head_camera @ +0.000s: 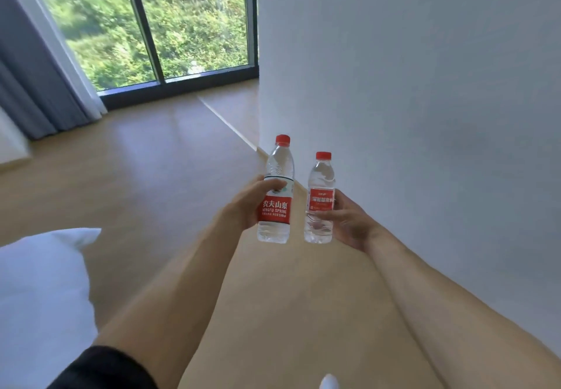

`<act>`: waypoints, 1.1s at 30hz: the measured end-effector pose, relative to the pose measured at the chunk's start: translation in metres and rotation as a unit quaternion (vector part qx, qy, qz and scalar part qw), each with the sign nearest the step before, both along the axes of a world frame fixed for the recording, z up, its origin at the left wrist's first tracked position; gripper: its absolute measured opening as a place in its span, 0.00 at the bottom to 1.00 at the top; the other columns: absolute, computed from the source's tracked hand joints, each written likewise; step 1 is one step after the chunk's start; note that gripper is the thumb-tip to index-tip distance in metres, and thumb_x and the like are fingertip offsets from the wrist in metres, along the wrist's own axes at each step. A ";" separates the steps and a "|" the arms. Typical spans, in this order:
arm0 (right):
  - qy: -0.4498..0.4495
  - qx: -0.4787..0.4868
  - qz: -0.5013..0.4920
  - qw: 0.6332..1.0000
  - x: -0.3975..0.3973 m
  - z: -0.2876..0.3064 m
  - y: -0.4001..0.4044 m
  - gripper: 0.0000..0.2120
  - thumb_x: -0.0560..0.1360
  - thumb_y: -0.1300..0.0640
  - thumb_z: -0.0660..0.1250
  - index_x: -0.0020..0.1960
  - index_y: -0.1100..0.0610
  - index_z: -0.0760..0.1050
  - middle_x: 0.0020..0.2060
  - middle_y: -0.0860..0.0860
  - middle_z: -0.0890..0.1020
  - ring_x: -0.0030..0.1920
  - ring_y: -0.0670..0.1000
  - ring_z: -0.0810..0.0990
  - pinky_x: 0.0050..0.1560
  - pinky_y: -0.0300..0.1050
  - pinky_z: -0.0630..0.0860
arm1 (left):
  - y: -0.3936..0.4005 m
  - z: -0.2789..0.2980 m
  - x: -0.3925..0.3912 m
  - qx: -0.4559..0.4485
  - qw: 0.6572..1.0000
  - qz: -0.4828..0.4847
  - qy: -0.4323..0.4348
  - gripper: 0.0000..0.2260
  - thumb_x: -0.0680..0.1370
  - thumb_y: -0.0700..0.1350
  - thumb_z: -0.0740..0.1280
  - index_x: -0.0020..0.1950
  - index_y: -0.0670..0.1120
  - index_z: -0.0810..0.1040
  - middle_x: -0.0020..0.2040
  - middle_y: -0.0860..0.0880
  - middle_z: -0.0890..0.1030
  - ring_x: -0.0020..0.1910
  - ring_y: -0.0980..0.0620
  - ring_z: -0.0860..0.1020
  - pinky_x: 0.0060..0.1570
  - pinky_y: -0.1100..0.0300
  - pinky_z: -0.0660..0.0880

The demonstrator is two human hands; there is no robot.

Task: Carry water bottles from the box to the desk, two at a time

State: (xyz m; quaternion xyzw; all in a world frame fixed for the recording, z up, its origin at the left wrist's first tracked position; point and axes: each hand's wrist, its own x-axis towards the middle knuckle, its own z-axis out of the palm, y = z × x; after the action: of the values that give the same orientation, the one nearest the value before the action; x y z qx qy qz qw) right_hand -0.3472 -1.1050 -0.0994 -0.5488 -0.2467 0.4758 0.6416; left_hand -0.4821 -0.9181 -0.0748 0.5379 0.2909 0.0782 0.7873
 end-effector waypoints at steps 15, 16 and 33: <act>-0.004 -0.036 0.229 0.973 0.083 -0.010 0.250 0.34 0.72 0.77 0.69 0.74 0.58 0.67 0.62 0.70 0.77 0.63 0.68 0.78 0.65 0.62 0.74 | 0.169 -0.007 0.003 0.014 0.969 0.248 0.006 0.22 0.77 0.38 0.71 0.70 0.39 0.72 0.52 0.39 0.82 0.45 0.43 0.83 0.44 0.50 0.81; -0.003 -0.038 0.240 0.970 0.088 -0.009 0.264 0.34 0.72 0.77 0.69 0.73 0.58 0.67 0.62 0.70 0.77 0.62 0.68 0.79 0.62 0.60 0.77 | 0.178 -0.007 0.005 0.016 0.966 0.258 0.009 0.21 0.77 0.38 0.71 0.69 0.40 0.72 0.52 0.40 0.82 0.45 0.43 0.83 0.44 0.50 0.81; -0.024 -0.088 0.390 0.916 0.045 -0.028 0.507 0.39 0.67 0.71 0.75 0.72 0.48 0.68 0.57 0.57 0.83 0.59 0.59 0.82 0.56 0.62 0.75 | 0.341 -0.028 -0.039 0.004 0.922 0.386 0.020 0.11 0.78 0.41 0.69 0.59 0.48 0.77 0.48 0.45 0.85 0.42 0.47 0.84 0.41 0.52 0.82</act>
State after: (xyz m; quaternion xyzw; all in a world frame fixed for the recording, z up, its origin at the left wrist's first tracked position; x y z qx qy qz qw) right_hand -0.3027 -0.5984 -0.1276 -0.4746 -0.4138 0.6947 0.3477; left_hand -0.5214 -0.5770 -0.1033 0.3885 0.4909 0.3666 0.6883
